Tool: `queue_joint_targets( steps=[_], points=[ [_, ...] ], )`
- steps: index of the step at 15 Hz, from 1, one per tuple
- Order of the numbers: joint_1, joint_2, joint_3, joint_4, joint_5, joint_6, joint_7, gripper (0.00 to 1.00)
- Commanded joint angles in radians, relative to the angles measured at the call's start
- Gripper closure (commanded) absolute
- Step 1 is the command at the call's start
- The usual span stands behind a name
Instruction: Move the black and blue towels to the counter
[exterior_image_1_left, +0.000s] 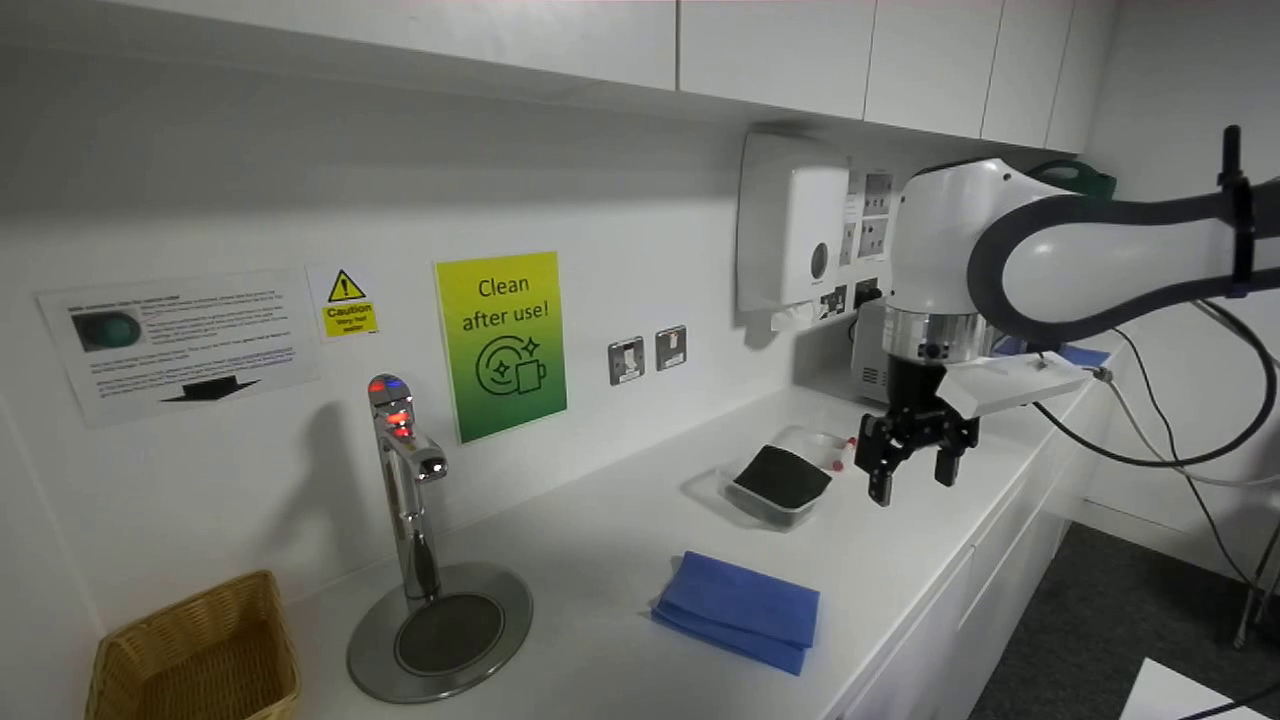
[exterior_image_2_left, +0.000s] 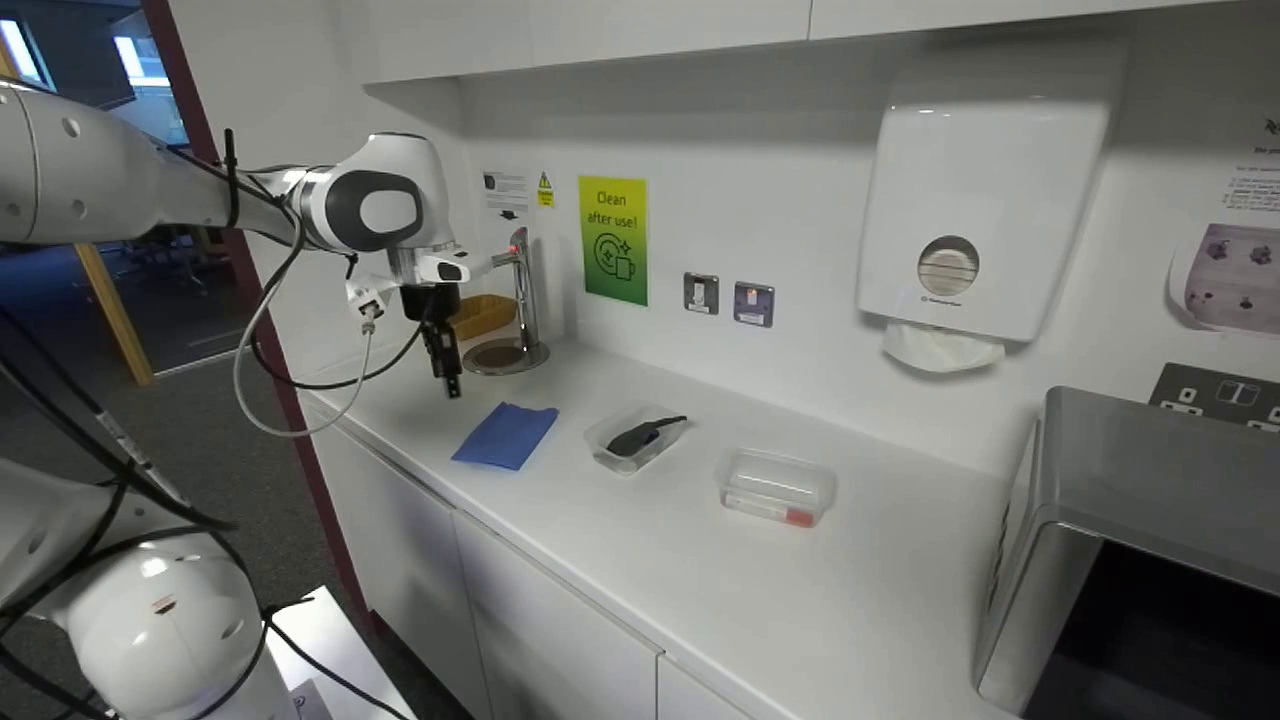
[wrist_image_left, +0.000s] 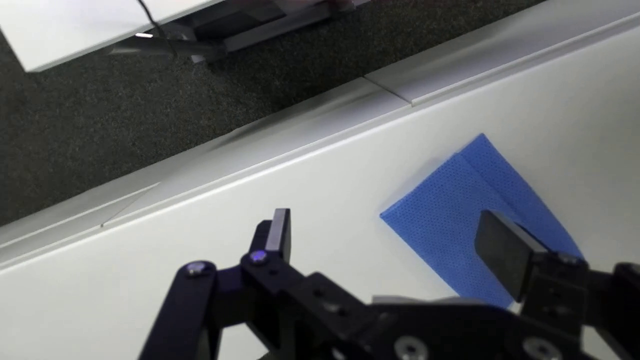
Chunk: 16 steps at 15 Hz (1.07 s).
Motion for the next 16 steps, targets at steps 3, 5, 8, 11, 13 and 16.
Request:
queue_joint_targets(
  steps=[3, 5, 8, 11, 13, 16],
  points=[
    [-0.062, 0.021, -0.068, 0.02, -0.226, 0.009, -0.324, 0.0],
    [-0.044, 0.048, -0.186, 0.028, -0.246, 0.104, -0.474, 0.0],
    [-0.066, 0.126, -0.338, 0.086, -0.106, 0.229, -0.696, 0.0],
    [-0.054, 0.218, -0.468, 0.177, 0.093, 0.216, -0.907, 0.0],
    [-0.059, 0.275, -0.518, 0.236, 0.216, 0.167, -1.02, 0.0],
    [-0.087, 0.363, -0.549, 0.305, 0.345, 0.09, -1.121, 0.0]
  ],
)
